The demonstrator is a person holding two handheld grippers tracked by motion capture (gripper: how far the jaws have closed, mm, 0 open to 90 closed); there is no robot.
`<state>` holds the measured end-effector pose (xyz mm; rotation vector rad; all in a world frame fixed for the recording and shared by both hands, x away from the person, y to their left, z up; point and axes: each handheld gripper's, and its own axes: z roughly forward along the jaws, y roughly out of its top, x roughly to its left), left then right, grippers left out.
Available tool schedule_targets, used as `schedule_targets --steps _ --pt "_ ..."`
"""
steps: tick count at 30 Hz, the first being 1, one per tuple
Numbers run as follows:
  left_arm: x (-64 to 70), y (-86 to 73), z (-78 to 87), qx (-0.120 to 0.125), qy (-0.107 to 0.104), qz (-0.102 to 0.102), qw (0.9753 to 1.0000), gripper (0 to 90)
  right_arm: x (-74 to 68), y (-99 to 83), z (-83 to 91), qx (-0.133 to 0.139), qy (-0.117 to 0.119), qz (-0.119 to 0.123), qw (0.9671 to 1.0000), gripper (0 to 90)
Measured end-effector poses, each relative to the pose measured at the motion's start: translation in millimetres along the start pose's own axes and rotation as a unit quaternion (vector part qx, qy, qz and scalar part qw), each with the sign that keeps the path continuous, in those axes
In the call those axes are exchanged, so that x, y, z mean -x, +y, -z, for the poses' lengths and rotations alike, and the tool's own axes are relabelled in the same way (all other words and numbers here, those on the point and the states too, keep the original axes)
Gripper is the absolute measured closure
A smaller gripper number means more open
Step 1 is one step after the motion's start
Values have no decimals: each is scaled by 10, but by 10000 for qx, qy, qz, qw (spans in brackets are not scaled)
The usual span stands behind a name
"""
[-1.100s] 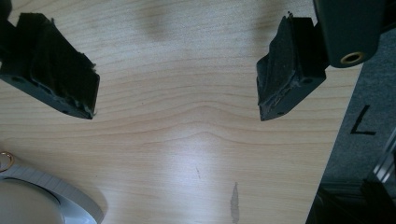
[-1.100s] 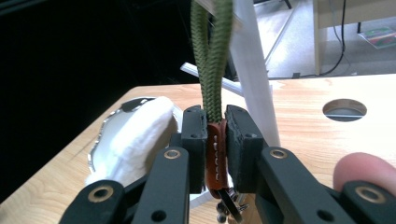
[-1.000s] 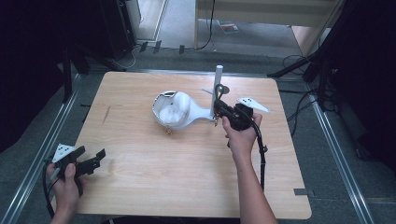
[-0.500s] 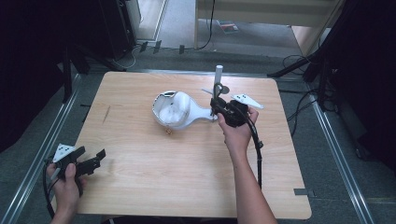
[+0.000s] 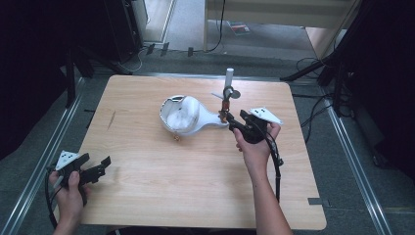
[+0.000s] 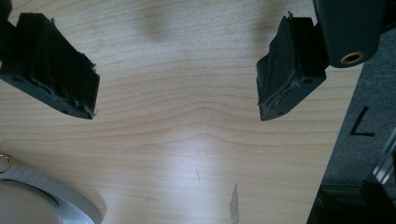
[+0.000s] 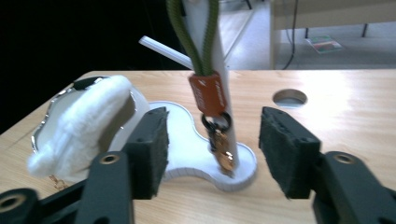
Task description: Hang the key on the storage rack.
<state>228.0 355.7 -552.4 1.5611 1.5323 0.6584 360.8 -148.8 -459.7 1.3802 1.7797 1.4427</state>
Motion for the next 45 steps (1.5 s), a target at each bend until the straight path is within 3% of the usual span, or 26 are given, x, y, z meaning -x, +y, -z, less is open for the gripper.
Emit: schedule_targets --steps 3,6,13,22,34,45 --pt "-2 0 0 5 -2 9 10000 140 19 -38 54 -22 -95 56 9999 339" --pt "-1 1 -1 -11 -3 4 10000 141 44 -81 120 -104 0 122 9999 275" --pt "-1 1 -1 -3 -2 14 10000 141 124 -191 281 -120 -324 268 9990 222" --pt "-2 1 -1 1 0 19 10000 140 230 -302 469 -161 -677 264 9972 175" --pt "-2 0 0 13 -1 16 10000 140 429 -503 694 -368 -929 217 9948 153" --pt "0 -1 0 30 -20 11 10000 141 635 -715 1035 -437 -1184 63 9920 153"
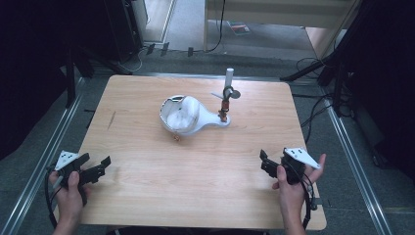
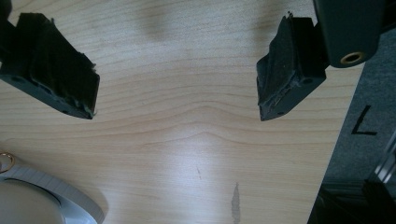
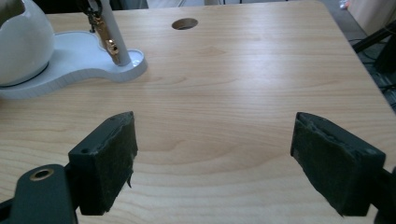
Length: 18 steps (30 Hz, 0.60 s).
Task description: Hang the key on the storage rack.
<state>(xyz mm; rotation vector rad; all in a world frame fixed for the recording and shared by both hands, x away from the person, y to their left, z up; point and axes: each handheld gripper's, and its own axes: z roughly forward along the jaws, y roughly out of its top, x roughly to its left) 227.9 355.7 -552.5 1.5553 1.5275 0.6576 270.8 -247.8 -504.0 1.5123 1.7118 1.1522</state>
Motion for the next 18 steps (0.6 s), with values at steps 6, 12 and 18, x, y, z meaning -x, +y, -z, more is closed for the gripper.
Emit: schedule_targets --steps 6,12,18 --pt "-1 2 -1 -11 1 -4 10000 141 176 -123 185 119 -152 -26 9998 154" --pt "2 2 -2 -13 12 -17 10000 141 391 -270 334 68 -370 -95 9992 161" --pt "1 2 -2 -20 20 -11 10000 141 595 -391 488 3 -610 -171 9980 167"
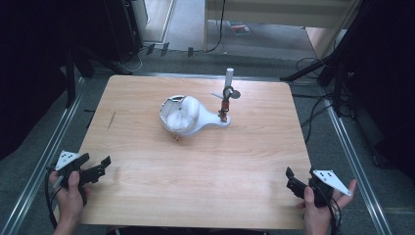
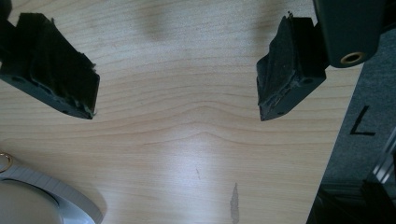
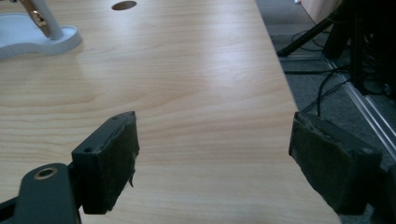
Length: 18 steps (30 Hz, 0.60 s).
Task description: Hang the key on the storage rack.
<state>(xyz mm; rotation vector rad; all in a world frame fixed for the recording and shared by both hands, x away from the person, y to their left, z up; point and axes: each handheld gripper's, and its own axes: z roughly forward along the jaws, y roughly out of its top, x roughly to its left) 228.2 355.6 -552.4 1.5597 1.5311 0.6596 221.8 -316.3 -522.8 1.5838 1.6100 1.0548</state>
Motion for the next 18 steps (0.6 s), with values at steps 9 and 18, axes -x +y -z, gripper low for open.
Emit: schedule_targets --steps 9,18 --pt "-3 0 3 7 16 1 10000 140 316 -181 159 -79 -184 -170 9997 181" --pt "-3 1 0 2 10 0 10000 141 383 -282 139 -140 -238 -120 9995 193"
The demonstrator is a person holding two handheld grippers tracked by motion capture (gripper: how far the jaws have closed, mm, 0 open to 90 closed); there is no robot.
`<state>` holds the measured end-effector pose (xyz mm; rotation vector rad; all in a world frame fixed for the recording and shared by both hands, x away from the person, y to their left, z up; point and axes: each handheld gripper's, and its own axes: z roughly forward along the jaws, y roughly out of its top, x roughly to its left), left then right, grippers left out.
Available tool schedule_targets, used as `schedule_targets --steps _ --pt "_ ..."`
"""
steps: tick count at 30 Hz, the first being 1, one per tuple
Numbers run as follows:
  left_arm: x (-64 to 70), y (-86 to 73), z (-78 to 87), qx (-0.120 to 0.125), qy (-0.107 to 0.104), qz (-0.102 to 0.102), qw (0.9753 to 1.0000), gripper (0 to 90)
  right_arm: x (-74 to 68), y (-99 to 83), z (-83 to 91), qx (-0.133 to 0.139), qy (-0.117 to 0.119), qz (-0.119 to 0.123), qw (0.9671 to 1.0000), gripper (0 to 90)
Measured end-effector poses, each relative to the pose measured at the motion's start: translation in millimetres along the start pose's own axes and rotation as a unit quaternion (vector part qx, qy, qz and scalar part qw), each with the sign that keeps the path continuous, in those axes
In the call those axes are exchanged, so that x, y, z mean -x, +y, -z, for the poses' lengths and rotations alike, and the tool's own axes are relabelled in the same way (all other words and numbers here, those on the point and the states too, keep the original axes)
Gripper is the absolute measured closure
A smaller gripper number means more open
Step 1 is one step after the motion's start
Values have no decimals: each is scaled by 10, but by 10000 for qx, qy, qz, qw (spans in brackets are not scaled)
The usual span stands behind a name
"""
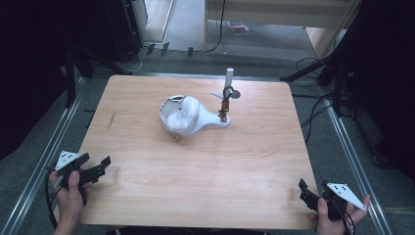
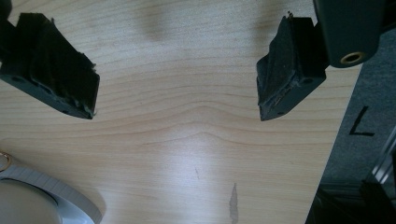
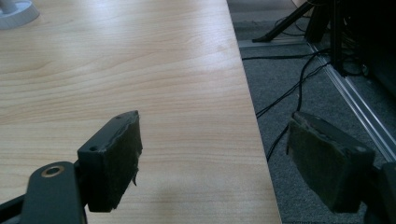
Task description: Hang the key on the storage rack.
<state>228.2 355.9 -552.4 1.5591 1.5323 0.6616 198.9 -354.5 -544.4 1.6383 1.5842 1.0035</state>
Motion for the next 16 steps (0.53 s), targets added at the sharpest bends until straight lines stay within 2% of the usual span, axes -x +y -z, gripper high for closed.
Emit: schedule_targets --steps 10,13,16 --pt "6 3 -7 -22 42 -20 10000 140 23 -14 -21 -20 -7 -40 10000 203" --pt "2 0 -1 -2 42 4 10000 140 26 -13 -18 52 4 -60 10000 218" --pt "-2 -5 10 41 63 66 9999 141 17 3 -40 143 -101 -107 9998 234"
